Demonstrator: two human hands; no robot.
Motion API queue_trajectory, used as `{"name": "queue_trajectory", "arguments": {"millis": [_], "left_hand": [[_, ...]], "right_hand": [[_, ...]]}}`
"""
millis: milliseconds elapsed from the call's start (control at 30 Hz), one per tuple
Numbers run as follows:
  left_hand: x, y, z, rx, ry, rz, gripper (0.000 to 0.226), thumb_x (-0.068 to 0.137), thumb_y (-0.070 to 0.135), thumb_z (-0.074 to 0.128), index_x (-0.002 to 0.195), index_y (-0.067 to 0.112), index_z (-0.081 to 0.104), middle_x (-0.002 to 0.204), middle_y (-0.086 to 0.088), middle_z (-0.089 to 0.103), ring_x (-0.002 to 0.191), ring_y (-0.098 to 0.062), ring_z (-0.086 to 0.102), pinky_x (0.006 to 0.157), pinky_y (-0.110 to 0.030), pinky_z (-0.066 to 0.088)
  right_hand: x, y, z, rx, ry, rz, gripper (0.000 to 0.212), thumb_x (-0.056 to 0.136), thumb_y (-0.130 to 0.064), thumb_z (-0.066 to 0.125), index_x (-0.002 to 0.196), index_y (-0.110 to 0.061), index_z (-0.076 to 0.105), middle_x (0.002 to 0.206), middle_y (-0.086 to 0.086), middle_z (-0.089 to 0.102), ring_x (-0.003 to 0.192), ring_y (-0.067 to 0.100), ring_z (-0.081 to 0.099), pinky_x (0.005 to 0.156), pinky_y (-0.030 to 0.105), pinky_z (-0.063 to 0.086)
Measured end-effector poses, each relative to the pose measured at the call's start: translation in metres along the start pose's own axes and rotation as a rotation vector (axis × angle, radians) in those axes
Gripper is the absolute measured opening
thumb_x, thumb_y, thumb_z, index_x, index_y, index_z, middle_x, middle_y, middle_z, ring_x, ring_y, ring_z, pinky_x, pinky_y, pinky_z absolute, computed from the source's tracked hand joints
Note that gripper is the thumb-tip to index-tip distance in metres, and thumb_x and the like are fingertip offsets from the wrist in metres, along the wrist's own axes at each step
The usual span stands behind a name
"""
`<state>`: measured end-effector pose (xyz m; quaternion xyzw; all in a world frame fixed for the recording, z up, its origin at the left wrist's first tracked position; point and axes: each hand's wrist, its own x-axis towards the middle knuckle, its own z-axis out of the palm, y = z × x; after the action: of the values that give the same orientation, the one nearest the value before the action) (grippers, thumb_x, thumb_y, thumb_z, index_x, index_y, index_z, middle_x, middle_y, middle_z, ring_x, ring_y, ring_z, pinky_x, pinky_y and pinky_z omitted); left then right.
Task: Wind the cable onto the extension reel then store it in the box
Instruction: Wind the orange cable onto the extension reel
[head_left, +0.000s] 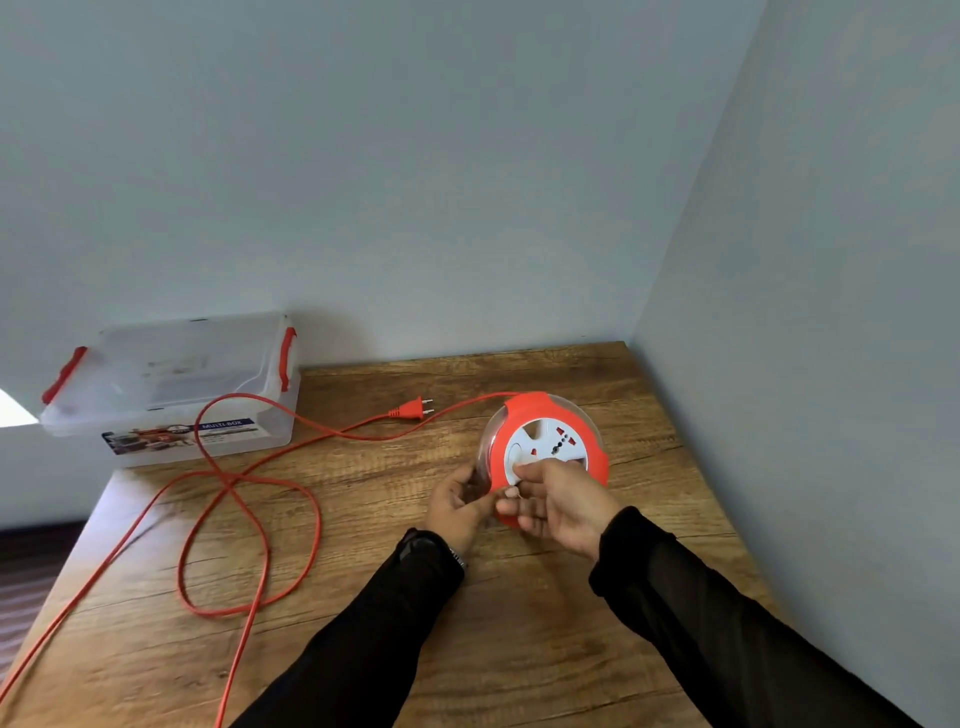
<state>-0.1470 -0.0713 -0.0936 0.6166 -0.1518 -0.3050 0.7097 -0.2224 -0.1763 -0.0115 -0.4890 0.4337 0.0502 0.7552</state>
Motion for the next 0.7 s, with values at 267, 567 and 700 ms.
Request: {"name": "queue_trajectory", "arguments": {"millis": [267,567,700], "left_hand": [[0.0,0.003,0.0,-0.073,0.011,-0.101,0.036,0.058,0.012,0.081,0.092,0.014,0.07,0.087,-0.005,0.073,0.085,-0.031,0.067,0.076,-0.055,0.054],[0.0,0.006,0.002,-0.071,0.005,-0.124,0.056,0.049,0.023,0.085,0.1,0.008,0.068,0.101,-0.022,0.069,0.094,-0.041,0.065,0.081,-0.064,0.051],[0.003,0.002,-0.001,-0.061,-0.01,-0.123,0.043,0.052,0.017,0.084,0.093,0.014,0.071,0.088,-0.009,0.074,0.081,-0.028,0.069,0.066,-0.045,0.058]], "right_hand": [[-0.03,-0.021,-0.045,-1.585,0.302,-0.91,0.038,0.083,-0.022,0.06,0.121,-0.027,0.054,0.139,0.002,0.042,0.108,0.022,0.057,0.076,0.03,0.049],[0.001,-0.054,-0.046,-2.471,-0.243,-0.937,0.057,0.092,-0.014,0.051,0.139,-0.04,0.03,0.144,0.028,0.022,0.112,0.045,0.051,0.083,0.046,0.048],[0.008,-0.067,-0.045,-2.542,-0.319,-0.91,0.07,0.091,-0.019,0.057,0.141,-0.048,0.019,0.142,0.024,0.029,0.111,0.046,0.05,0.078,0.05,0.053]]}}
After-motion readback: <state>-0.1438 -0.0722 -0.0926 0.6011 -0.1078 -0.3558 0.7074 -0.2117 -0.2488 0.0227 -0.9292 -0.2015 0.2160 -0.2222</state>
